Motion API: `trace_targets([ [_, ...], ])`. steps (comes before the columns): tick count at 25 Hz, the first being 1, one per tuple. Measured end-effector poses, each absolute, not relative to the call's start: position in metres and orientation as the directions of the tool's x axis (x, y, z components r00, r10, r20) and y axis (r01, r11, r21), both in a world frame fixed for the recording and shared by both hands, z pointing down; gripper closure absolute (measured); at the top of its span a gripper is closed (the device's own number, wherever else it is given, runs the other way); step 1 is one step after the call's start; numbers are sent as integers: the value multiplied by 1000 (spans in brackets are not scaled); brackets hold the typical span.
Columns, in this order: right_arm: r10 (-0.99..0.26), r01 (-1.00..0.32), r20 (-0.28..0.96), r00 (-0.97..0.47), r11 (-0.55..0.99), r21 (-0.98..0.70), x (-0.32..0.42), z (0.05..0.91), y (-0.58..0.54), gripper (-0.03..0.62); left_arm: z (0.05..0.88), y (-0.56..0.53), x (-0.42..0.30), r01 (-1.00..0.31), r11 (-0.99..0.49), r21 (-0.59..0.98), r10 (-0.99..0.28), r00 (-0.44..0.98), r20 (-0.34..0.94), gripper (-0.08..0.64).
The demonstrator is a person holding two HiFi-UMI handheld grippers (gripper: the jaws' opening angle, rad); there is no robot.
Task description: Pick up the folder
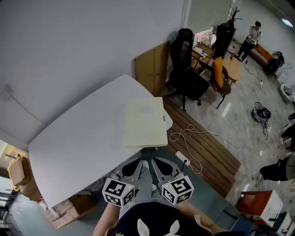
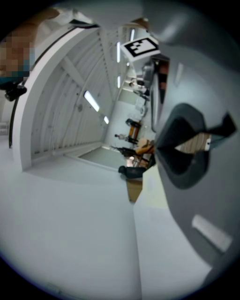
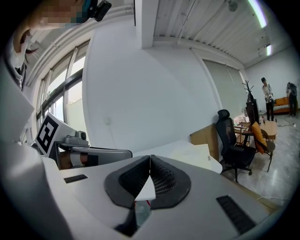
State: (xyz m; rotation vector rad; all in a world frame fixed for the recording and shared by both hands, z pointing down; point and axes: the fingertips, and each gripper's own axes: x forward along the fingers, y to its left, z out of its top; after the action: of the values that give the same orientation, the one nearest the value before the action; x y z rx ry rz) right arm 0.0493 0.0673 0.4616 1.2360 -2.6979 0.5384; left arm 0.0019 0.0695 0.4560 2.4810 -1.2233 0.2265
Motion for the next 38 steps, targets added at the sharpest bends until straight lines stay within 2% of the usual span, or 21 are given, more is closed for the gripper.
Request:
trace_targets([
  [9, -728, -776, 270, -630, 581, -244, 64, 456, 15, 583, 454, 16, 3, -795, -550, 257, -740, 606, 290, 557],
  [38, -696, -778, 350, -627, 580, -243, 68, 481, -78, 581, 484, -79, -10, -807, -510, 298, -716, 590, 373, 555],
])
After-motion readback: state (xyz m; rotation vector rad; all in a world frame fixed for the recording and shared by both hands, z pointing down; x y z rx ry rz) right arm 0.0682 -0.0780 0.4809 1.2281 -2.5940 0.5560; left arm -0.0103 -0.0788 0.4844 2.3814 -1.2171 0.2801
